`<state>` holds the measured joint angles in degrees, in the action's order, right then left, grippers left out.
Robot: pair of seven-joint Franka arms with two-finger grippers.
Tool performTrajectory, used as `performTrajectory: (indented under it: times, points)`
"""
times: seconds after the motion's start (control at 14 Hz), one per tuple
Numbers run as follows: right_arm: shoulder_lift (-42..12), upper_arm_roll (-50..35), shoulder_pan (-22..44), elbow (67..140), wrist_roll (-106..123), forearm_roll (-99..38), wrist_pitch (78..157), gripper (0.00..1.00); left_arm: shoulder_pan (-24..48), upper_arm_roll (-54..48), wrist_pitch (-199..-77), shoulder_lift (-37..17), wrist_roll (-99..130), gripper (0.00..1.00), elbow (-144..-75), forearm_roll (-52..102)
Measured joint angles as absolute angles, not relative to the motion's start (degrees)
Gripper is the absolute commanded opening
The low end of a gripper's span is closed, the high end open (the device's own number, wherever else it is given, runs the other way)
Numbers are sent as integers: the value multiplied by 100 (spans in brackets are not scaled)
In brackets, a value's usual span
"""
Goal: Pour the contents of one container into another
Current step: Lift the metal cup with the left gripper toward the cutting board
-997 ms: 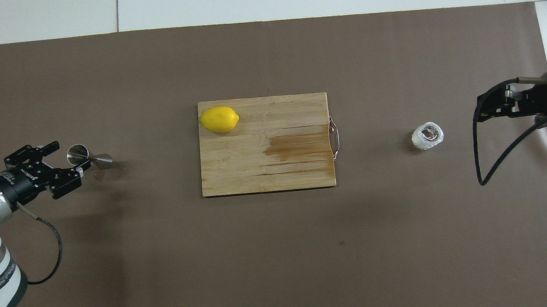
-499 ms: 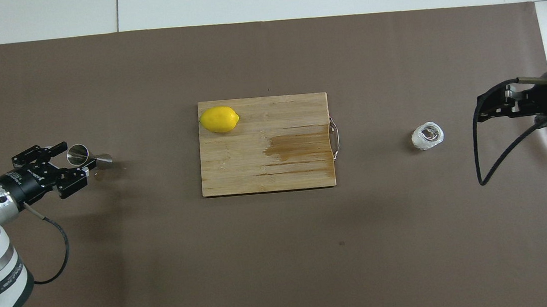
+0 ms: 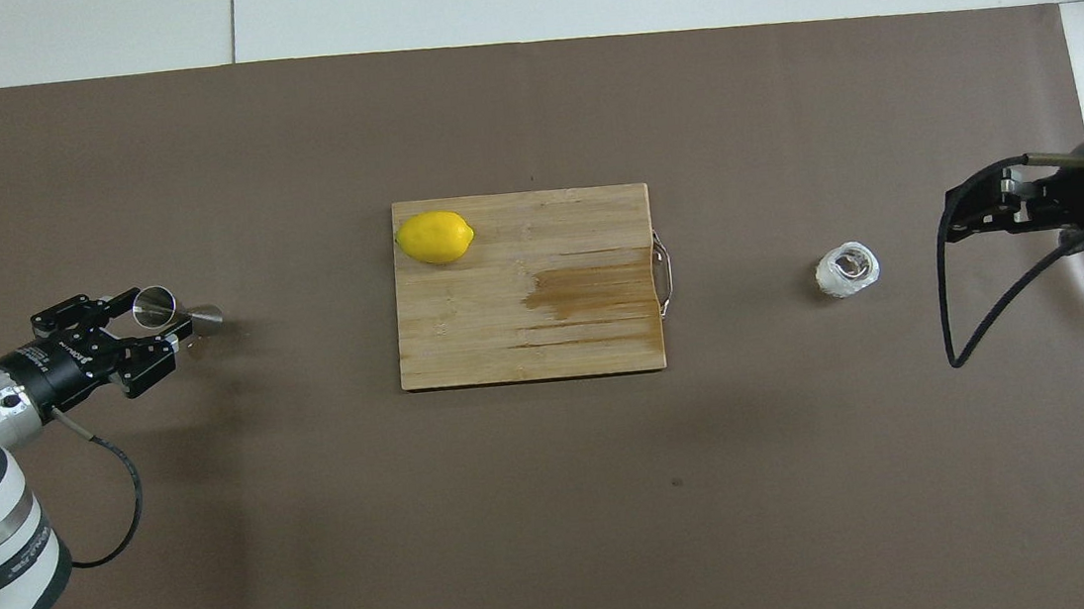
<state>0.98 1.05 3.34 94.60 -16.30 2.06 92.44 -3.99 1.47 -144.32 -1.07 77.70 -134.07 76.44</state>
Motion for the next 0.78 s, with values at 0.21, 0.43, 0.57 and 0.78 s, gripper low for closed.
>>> performTrajectory:
  times: [0.21,0.43,0.57,0.78]
  points:
    - [98,105,334,9460,-1630,206,9244,100,-398,146,-14432,-107,7766,75,-13407,7644]
    - [98,105,334,9460,-1630,206,9244,100,-398,146,-14432,-107,7765,69,-13407,7644]
    - [98,105,334,9460,-1630,206,9244,100,-398,146,-14432,-107,7764,64,-13407,7645]
    - [98,105,334,9460,-1630,206,9244,100,-398,146,-14432,-106,7760,50,-13406,7646]
